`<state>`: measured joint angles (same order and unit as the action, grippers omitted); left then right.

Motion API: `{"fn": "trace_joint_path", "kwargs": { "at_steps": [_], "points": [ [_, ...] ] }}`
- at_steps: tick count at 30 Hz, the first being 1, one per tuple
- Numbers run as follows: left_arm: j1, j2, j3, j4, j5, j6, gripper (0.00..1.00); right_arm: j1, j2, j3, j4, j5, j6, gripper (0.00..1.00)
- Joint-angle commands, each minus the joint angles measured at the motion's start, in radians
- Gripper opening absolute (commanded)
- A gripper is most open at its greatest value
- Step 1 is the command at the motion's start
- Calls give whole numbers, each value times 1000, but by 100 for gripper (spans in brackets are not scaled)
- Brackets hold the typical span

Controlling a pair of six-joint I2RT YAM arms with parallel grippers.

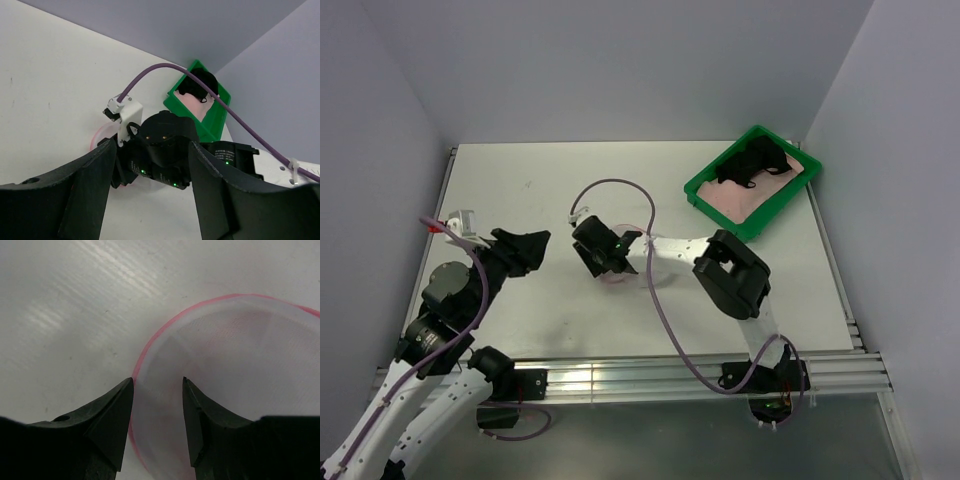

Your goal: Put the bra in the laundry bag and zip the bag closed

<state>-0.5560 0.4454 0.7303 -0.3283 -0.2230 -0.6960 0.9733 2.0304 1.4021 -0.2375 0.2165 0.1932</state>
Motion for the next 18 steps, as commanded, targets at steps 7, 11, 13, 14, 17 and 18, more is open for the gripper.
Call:
{"fn": "trace_joint_path", "kwargs": {
  "at_steps": [7, 11, 13, 14, 17, 18],
  "points": [
    [-2, -25, -74, -3, -18, -36, 66, 8, 132, 133, -74, 147, 20, 20],
    [-2, -19, -104, 9, -21, -48, 66, 8, 94, 109, -25, 120, 25, 27],
    [-4, -14, -117, 15, -15, -57, 66, 7, 88, 110, -25, 86, 26, 52],
    [-2, -13, -120, 18, -12, -57, 66, 8, 91, 115, -29, 74, 31, 54],
    [-4, -11, -123, 21, -12, -60, 66, 8, 105, 107, -20, 46, 40, 56],
    [-2, -13, -124, 21, -12, -60, 66, 8, 109, 94, -14, 44, 45, 54]
  ]
}}
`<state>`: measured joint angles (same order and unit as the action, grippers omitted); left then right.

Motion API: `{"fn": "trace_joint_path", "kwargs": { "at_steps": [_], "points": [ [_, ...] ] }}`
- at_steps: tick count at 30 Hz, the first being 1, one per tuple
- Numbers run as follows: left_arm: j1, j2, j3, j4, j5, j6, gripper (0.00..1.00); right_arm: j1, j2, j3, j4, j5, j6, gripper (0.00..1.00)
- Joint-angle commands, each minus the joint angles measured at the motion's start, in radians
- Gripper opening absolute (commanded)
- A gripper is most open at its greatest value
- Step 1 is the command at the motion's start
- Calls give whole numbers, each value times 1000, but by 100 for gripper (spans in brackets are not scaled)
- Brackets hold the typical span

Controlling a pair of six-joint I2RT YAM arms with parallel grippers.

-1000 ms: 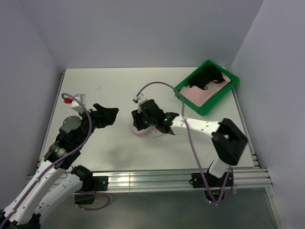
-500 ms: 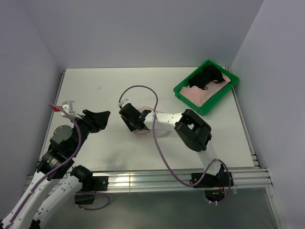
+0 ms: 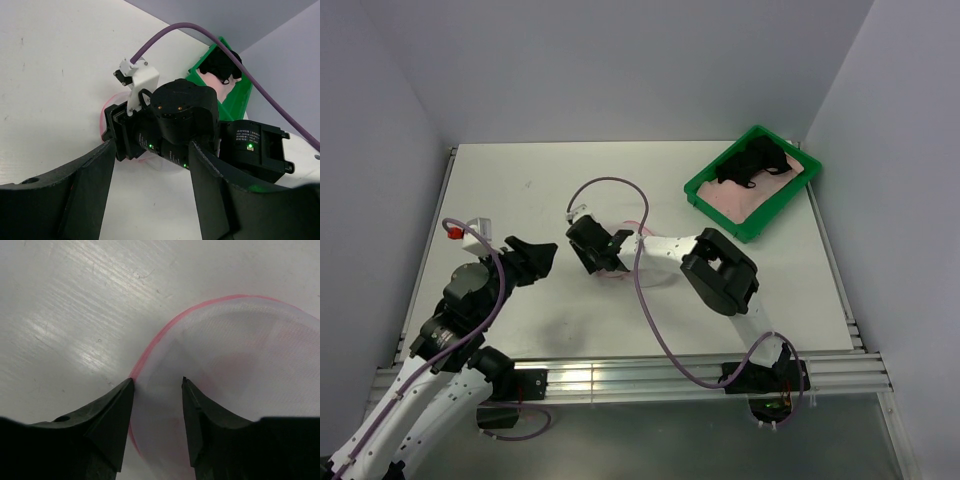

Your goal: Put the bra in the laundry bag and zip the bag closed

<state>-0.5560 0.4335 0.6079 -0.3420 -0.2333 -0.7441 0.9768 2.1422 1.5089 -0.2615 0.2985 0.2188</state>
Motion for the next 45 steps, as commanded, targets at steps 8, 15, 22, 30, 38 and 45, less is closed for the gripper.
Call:
{"fn": "trace_joint_path", "kwargs": {
  "at_steps": [8, 15, 22, 30, 38, 45],
  "points": [
    [-2, 7, -5, 29, -3, -6, 67, 2, -10, -38, 44, -58, 30, 21],
    [-2, 10, -10, 37, 2, -6, 66, -4, -40, -99, 93, -44, 37, 0],
    [-2, 33, -23, 64, 3, -8, 63, -4, -396, -286, 322, -112, 4, 0],
    [-2, 71, -135, 150, 38, -61, 67, -81, -762, -559, 525, -458, 28, 0],
    [1, 331, -192, 342, 161, -72, 88, -237, -950, -827, 777, -789, 155, 0],
    [16, 605, -142, 567, 291, -51, 87, -259, -1038, -924, 808, -837, 169, 0]
  ]
}}
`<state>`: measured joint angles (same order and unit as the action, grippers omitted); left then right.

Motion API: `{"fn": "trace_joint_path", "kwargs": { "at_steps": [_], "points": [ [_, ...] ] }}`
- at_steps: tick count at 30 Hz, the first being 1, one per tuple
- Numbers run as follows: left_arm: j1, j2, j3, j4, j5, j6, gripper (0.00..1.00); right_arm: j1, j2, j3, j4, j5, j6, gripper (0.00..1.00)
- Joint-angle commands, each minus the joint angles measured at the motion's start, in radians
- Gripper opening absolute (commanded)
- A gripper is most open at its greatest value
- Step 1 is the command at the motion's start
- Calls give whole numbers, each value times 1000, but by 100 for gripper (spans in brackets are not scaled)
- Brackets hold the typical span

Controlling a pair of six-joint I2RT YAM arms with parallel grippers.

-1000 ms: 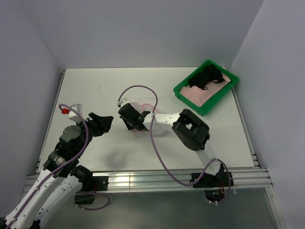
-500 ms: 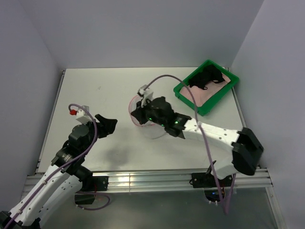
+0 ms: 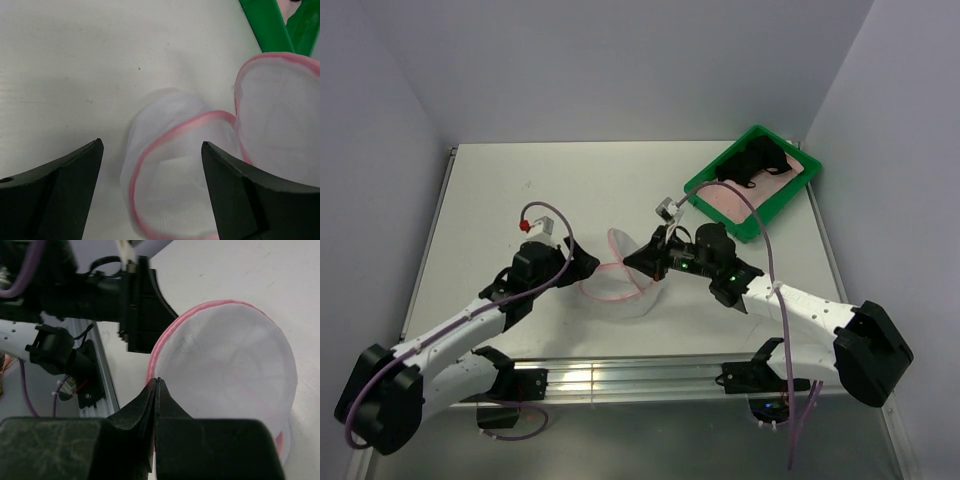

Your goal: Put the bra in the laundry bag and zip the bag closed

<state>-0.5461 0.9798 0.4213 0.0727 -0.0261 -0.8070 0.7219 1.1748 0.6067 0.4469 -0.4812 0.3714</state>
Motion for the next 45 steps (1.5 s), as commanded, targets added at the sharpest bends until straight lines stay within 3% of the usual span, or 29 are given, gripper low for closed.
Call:
{"fn": "trace_joint_path", "kwargs": {
  "at_steps": [1, 4, 15, 19, 23, 26, 29, 30, 31, 39, 42, 45],
  "points": [
    [6, 88, 54, 154, 94, 18, 85, -9, -79, -31, 99, -45, 17, 0],
    [6, 160, 74, 142, 137, 29, 81, -16, -104, -48, 95, -34, 17, 0],
    [5, 106, 60, 41, 170, 52, 66, -36, -130, -55, 105, 12, 31, 0],
    [5, 97, 68, -48, 111, 68, 81, -38, -139, -48, 105, 15, 35, 0],
    [5, 69, 60, -100, 69, 81, 84, -38, -133, -39, 107, 13, 38, 0],
    [6, 60, 48, -97, 119, 88, 70, -38, -130, -42, 115, 15, 43, 0],
    [6, 66, 40, -82, 150, 86, 32, -38, -124, -42, 125, 21, 50, 0],
    [6, 66, 40, -82, 146, 83, 6, -38, -122, -42, 139, 23, 55, 0],
    [6, 59, 46, -83, 138, 77, 0, -39, -118, -39, 150, 24, 61, 0],
    [29, -102, 195, -125, -133, 42, 0, -23, 63, 54, 320, 136, 225, 0],
    [113, -121, 257, -107, -205, 51, 0, 13, 149, 171, 305, 208, 235, 0],
    [229, -112, 297, -76, -157, 25, 0, 39, 223, 278, 311, 274, 230, 0]
  ]
}}
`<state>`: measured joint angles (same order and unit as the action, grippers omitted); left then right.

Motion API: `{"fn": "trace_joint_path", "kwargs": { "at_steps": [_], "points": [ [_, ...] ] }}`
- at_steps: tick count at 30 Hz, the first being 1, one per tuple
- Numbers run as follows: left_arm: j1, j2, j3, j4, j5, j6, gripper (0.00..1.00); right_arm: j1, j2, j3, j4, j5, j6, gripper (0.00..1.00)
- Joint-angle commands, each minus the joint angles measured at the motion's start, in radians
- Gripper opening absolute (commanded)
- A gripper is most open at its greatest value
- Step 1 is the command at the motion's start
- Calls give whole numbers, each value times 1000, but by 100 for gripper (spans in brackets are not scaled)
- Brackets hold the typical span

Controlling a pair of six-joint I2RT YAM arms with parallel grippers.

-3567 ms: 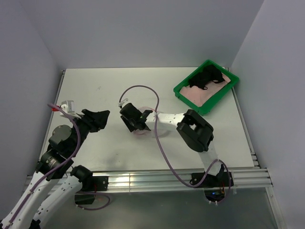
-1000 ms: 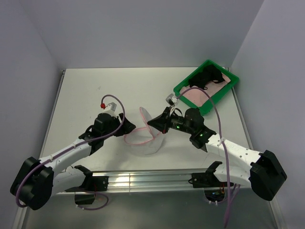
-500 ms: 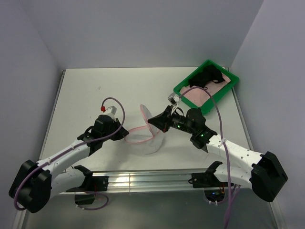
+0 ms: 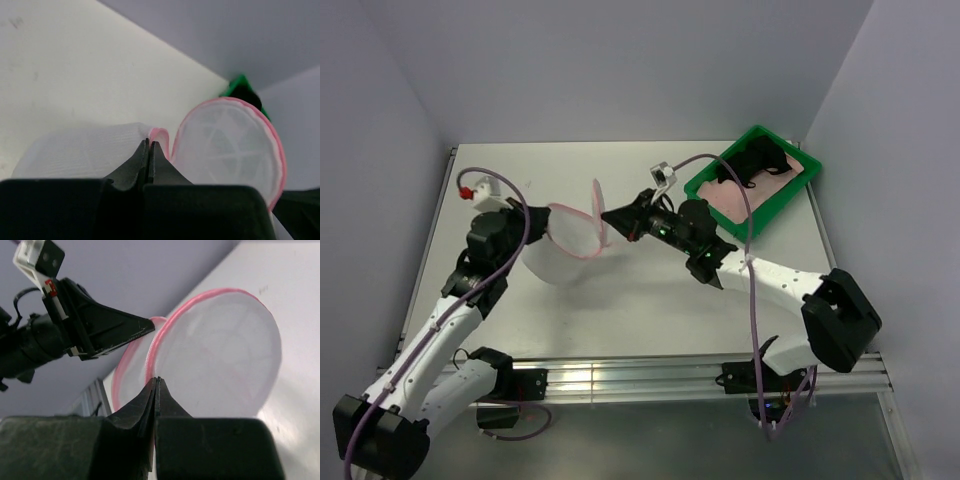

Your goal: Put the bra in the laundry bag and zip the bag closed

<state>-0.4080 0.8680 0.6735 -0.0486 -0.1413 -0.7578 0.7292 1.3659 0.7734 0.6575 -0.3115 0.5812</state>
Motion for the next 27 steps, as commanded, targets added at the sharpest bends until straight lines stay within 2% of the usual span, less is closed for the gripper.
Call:
{"fn": "trace_joint_path", "kwargs": {
  "at_steps": [1, 4, 6, 10, 13, 17, 19, 23, 26, 27],
  "points": [
    [113, -6, 38, 79, -28, -37, 0, 32, 62, 139, 105, 127, 25, 0],
    [175, -26, 12, 66, -18, -48, 0, 30, 117, 129, 108, 245, 65, 0],
    [190, -47, -21, 55, -18, -44, 0, 32, 154, 122, 47, 279, 85, 1],
    [210, -119, -200, 61, -72, -76, 0, 21, 290, 118, -47, 310, 111, 12],
    [224, -188, -301, 85, -69, -95, 0, -31, 332, 81, -73, 353, 158, 13],
    [225, -239, -341, 72, -69, -86, 0, -111, 315, 46, -91, 361, 166, 14],
    [225, -262, -353, 72, -57, -84, 0, -117, 288, 27, -101, 370, 154, 18],
    [225, -285, -357, 52, -49, -84, 0, -117, 242, -35, -110, 342, 129, 21],
    [227, -293, -361, 27, -43, -84, 1, -122, 187, -26, -214, 357, 86, 34],
    [227, -294, -354, 9, -46, -84, 5, -135, 149, -16, -246, 389, 65, 42]
  ]
}}
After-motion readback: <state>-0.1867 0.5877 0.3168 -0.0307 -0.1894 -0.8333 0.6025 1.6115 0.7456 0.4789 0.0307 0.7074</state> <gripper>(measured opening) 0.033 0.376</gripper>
